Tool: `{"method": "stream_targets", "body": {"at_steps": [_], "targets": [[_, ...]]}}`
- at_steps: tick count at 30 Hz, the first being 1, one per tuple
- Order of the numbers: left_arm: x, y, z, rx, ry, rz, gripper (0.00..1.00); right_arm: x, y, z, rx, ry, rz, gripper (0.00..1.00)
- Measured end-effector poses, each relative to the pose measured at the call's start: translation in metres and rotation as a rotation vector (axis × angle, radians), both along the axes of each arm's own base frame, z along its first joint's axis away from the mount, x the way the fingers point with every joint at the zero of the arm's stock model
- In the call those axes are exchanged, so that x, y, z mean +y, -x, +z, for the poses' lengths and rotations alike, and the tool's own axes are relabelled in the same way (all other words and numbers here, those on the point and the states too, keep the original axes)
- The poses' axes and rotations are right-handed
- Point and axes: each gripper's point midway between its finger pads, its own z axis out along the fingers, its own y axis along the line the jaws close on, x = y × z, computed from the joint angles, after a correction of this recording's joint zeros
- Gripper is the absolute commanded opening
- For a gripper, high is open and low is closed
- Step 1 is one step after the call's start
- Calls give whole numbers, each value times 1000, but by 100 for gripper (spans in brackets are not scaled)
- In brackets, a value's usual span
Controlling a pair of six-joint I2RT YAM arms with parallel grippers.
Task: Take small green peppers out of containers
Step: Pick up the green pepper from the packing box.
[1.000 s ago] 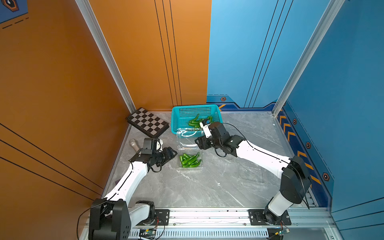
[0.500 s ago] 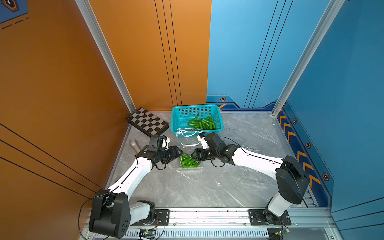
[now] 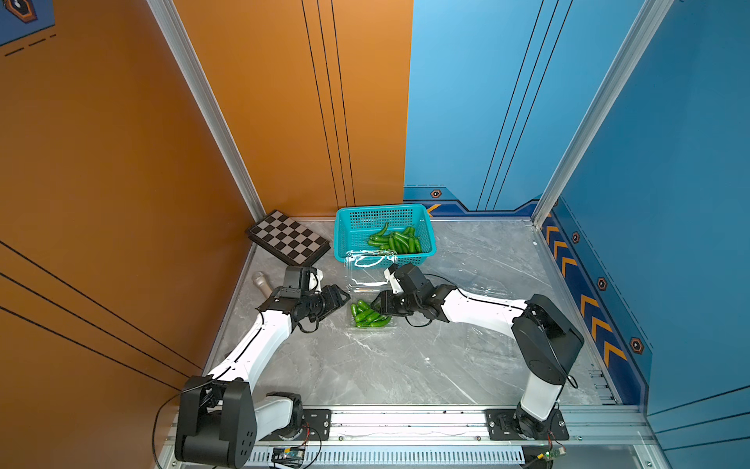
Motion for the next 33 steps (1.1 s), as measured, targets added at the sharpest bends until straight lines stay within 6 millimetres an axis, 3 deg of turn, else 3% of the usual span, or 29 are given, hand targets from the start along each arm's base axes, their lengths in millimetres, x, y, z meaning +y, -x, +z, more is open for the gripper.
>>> {"method": "stream_targets", "body": {"at_steps": [11, 22, 33], "targets": [[1, -1, -7, -5, 9, 11, 67, -2, -4, -25, 56, 34, -30, 44], [0, -5, -22, 16, 16, 17, 66, 11, -16, -19, 43, 18, -30, 44], [-1, -7, -29, 25, 26, 22, 65, 19, -19, -32, 62, 22, -27, 41]]}}
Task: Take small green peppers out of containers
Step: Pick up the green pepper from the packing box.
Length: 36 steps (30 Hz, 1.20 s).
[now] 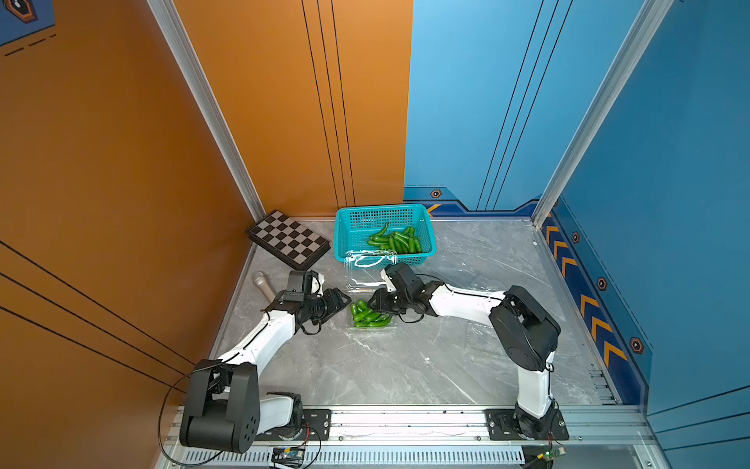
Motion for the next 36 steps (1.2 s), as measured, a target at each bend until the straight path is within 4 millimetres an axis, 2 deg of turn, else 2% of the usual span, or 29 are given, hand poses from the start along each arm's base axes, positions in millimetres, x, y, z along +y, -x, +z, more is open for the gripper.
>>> {"method": "stream_targets", "body": {"at_steps": [7, 14, 22, 26, 33, 36], "targets": [[0, 0, -4, 12, 3, 5, 64, 11, 9, -13, 34, -13, 23, 30], [-1, 0, -3, 12, 7, 2, 64, 16, 7, -8, 22, -39, 23, 17], [0, -1, -3, 12, 8, 5, 63, 16, 6, -5, 23, -54, 27, 10], [2, -1, -3, 12, 10, 9, 63, 12, 4, 4, 12, -65, 19, 7], [4, -2, -1, 7, 15, 17, 63, 8, -3, 36, -34, -129, 9, 6], [6, -3, 2, -3, 20, 24, 63, 10, -4, 44, -40, -156, 12, 5]]}}
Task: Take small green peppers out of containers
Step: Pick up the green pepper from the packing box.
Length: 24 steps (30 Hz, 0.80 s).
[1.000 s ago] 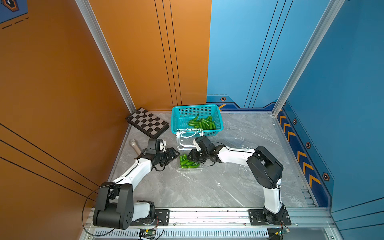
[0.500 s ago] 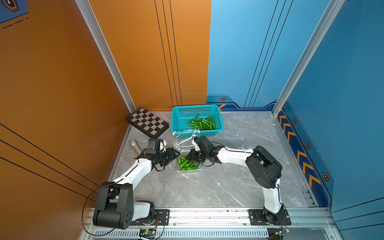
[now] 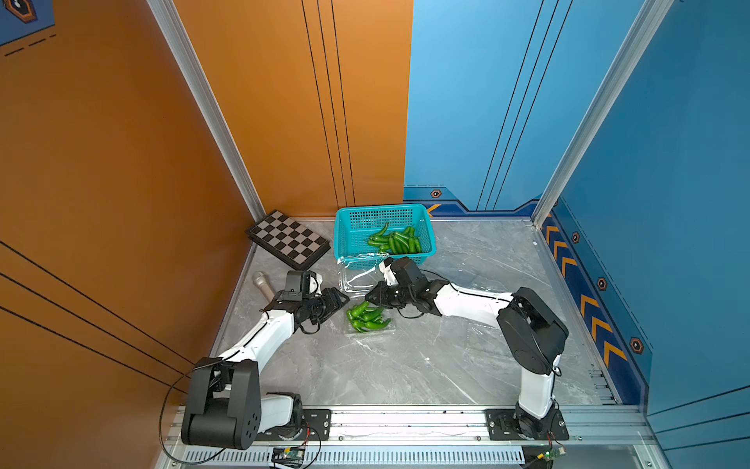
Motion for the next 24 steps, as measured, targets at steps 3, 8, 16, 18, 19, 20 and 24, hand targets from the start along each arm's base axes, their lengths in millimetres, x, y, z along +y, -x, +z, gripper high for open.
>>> {"method": "stream_targets", "body": {"at_steps": [3, 8, 16, 18, 19, 20, 24], "targets": [[3, -1, 4, -10, 3, 11, 63, -1, 0, 4, 3, -16, -4, 5], [14, -5, 16, -42, 13, 59, 63, -5, -2, 10, 13, -63, -16, 5], [38, -9, 45, -128, 31, 151, 64, -7, -12, 22, 33, -146, -40, 5], [40, -10, 45, -126, 33, 159, 64, -7, -15, 27, 37, -171, -48, 5], [40, -10, 45, -124, 33, 161, 64, -7, -17, 28, 35, -179, -51, 5], [40, -10, 45, -123, 34, 160, 64, -8, -19, 30, 35, -185, -52, 5], [40, -10, 42, -115, 34, 161, 64, -11, -24, 34, 38, -205, -63, 5]]}}
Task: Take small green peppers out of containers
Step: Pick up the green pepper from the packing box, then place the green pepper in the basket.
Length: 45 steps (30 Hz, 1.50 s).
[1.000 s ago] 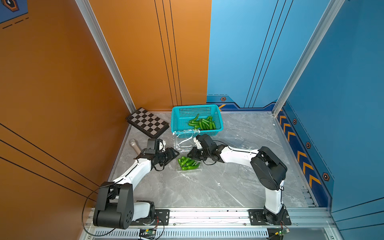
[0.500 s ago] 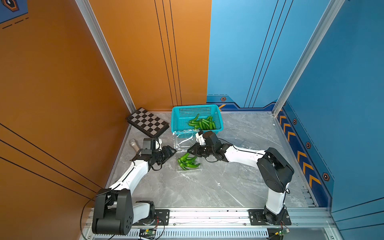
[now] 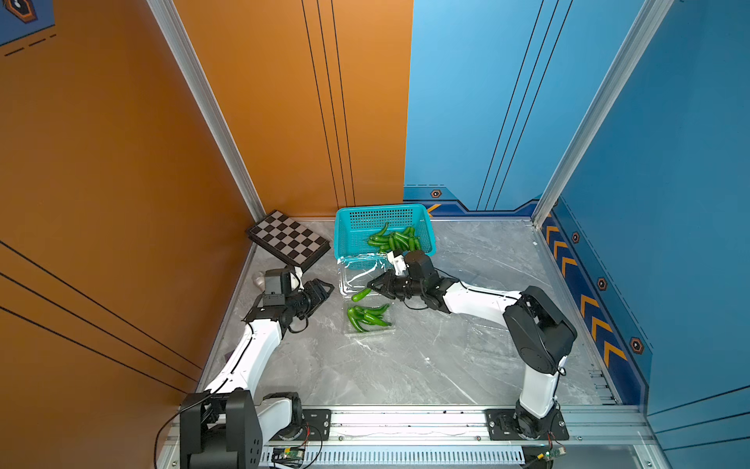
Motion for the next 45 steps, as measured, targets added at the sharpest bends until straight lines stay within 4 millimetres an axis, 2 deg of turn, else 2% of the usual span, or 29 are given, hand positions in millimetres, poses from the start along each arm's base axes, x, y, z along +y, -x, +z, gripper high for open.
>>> {"method": "stream_targets", "body": {"at_steps": [4, 7, 15, 20, 23, 27, 31, 36, 37, 39, 40, 42, 43, 45], "targets": [[0, 0, -1, 3, 0, 0, 64, -5, -8, 11, -10, -23, -14, 5], [1, 0, -3, 9, 1, 3, 64, -9, -21, 25, -30, -44, -31, 5], [2, -1, -5, 17, 3, 4, 64, -18, -59, 83, -131, -111, -74, 4], [1, -1, -10, 34, 5, 3, 64, -29, -91, 135, -226, -168, -104, 5], [1, -1, -12, 41, 6, 3, 64, -34, -104, 147, -254, -186, -121, 5], [-1, -1, -14, 49, 13, -6, 64, -33, -128, 133, -253, -182, -139, 5], [-9, 1, -14, 49, 23, -38, 64, -35, -168, 93, -223, -158, -172, 5], [-29, 6, -10, 44, 28, -110, 65, -53, -222, 43, -186, -131, -228, 6], [-33, 6, -8, 40, 26, -125, 65, -56, -231, 36, -181, -128, -237, 11], [-38, 7, -7, 34, 20, -146, 67, -61, -247, 30, -181, -131, -245, 34], [-40, 8, -6, 36, 18, -160, 67, -64, -255, 28, -184, -130, -249, 38], [-45, 9, -4, 45, 8, -183, 68, -69, -264, 24, -187, -117, -254, 53], [-48, 9, -3, 46, 2, -199, 68, -71, -265, 22, -186, -102, -252, 57], [-54, 10, 0, 48, -9, -231, 67, -72, -264, 19, -191, -71, -240, 58]]}}
